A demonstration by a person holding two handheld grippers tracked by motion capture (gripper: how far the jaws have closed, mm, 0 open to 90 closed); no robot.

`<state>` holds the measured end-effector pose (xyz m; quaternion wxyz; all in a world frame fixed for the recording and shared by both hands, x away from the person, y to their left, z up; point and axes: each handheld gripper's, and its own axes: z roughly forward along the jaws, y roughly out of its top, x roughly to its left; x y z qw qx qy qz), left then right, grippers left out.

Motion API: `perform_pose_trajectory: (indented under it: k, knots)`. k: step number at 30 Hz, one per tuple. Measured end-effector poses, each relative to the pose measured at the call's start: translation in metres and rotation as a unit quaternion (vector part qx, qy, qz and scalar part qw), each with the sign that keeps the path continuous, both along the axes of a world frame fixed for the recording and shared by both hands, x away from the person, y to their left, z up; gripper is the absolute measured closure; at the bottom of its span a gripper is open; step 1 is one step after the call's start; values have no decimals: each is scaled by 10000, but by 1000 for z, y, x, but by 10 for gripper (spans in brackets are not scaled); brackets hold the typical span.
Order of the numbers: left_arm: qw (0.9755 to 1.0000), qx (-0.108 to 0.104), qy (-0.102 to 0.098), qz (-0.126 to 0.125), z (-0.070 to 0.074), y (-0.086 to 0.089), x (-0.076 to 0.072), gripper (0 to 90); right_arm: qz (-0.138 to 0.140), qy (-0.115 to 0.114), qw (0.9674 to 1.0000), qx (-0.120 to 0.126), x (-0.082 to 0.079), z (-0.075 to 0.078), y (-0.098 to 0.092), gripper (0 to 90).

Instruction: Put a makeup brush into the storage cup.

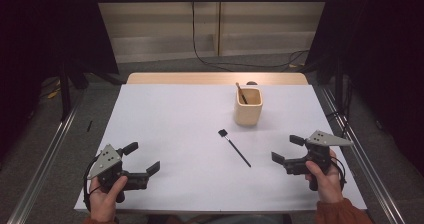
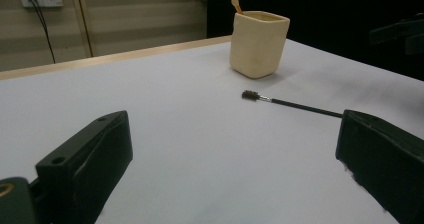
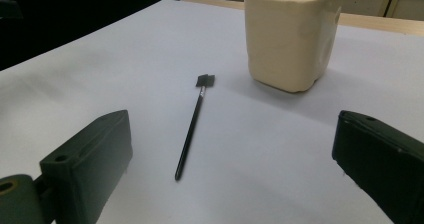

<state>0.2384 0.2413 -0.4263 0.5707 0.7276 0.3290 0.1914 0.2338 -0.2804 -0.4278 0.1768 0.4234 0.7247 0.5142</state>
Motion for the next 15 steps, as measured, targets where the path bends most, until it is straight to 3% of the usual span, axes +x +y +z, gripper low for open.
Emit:
perform_pose_trajectory:
  k: [10,15]
  knots:
    - [10000,-4,-16,66,0,2,-2,11,-183,-127,9994,261,-30,1,-4,15]
    - [10000,-24,-68,27,1,1,-4,11,-81,-104,9996,252,-35,-5,-2,16]
